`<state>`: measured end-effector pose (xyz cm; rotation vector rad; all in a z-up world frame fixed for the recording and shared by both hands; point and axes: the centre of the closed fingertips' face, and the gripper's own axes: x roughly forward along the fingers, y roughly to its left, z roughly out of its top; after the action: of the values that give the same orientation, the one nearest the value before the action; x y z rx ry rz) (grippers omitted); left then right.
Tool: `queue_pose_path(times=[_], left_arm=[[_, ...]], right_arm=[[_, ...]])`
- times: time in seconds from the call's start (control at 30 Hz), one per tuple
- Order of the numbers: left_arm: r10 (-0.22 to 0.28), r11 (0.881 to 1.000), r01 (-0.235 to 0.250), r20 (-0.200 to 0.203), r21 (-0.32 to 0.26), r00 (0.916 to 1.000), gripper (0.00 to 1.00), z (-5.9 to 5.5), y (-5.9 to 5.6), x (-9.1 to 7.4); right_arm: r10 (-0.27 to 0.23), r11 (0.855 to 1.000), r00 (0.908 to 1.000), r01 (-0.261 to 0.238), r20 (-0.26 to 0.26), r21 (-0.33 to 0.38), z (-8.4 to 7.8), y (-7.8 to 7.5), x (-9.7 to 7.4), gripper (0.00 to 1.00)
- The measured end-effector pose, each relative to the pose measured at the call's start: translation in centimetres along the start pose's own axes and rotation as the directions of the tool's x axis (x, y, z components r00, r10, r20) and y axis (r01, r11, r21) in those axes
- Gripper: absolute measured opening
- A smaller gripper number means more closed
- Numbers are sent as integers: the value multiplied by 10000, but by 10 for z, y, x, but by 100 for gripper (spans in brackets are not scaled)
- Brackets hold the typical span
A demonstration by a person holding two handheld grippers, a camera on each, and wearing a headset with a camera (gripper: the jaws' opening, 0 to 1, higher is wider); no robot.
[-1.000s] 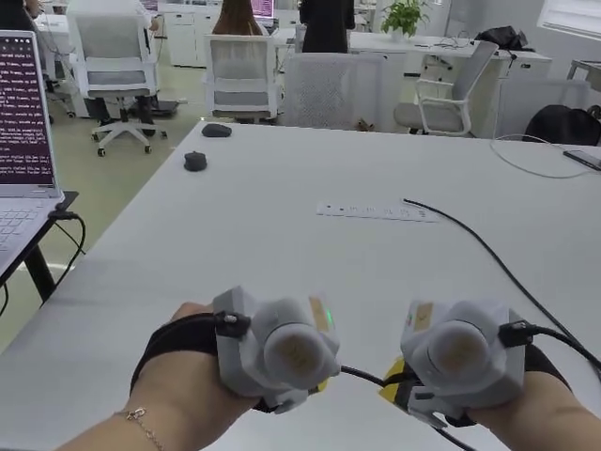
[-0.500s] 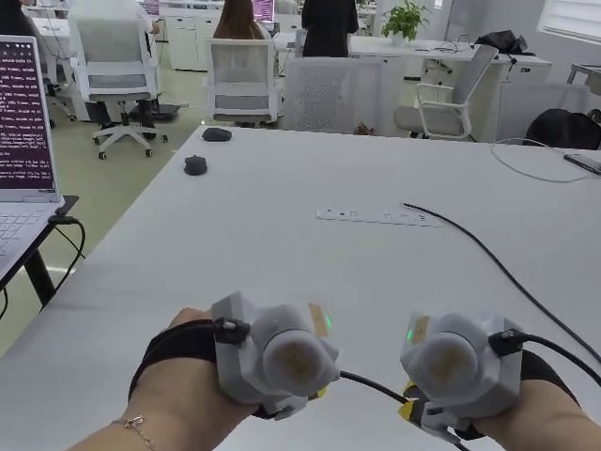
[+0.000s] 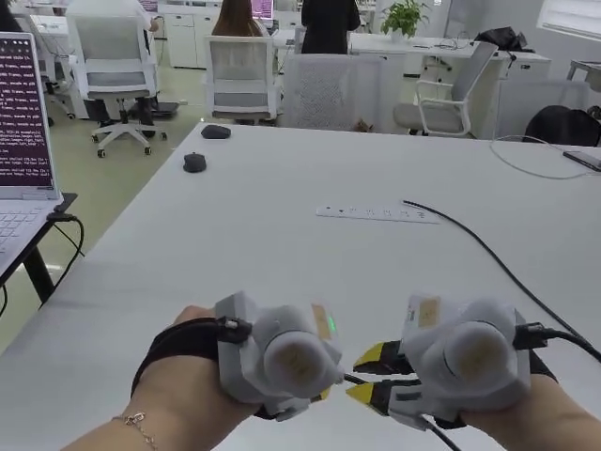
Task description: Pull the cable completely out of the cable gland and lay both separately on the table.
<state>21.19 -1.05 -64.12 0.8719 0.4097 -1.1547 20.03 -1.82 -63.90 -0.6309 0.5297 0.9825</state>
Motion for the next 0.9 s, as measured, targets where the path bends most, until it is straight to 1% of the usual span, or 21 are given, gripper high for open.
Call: queue_pose_path(times=[0.07,0.17,0.3,0.37,0.47,0.57,0.67,0.77,0.9], left_arm=[[-28,10000,28,21,15,10000,16,1,-1,0],[-9,10000,9,46,25,10000,16,1,0,0],[32,10000,-31,79,-85,10000,16,2,1,-1],[106,9999,-106,26,-103,9999,16,0,3,-1],[178,9996,-177,31,-197,9998,16,0,5,-1],[254,9995,-255,-23,-211,9997,16,-2,7,-1],[280,9993,-282,-66,-256,9996,16,-3,8,-2],[284,9993,-286,-85,-239,9996,16,-3,8,-2],[324,9991,-326,-93,-265,9994,16,-3,8,-2]], right_arm=[[14,10000,10000,-14,-8,-27,0,0,1,9],[84,9999,9999,-85,-150,-80,-3,2,1,4],[-11,9999,9999,10,-130,-112,-2,0,1,4],[-101,9998,9991,94,-400,-170,-8,-1,2,4],[-198,9997,9978,189,-638,-157,-13,-4,2,3],[-265,9996,9966,268,-775,27,-17,-6,2,3],[-325,9995,9931,328,-1126,8,-24,-7,2,3],[-370,9992,9909,383,-1297,77,-28,-9,2,3],[-520,9984,9857,545,-1602,115,-35,-12,1,3]])
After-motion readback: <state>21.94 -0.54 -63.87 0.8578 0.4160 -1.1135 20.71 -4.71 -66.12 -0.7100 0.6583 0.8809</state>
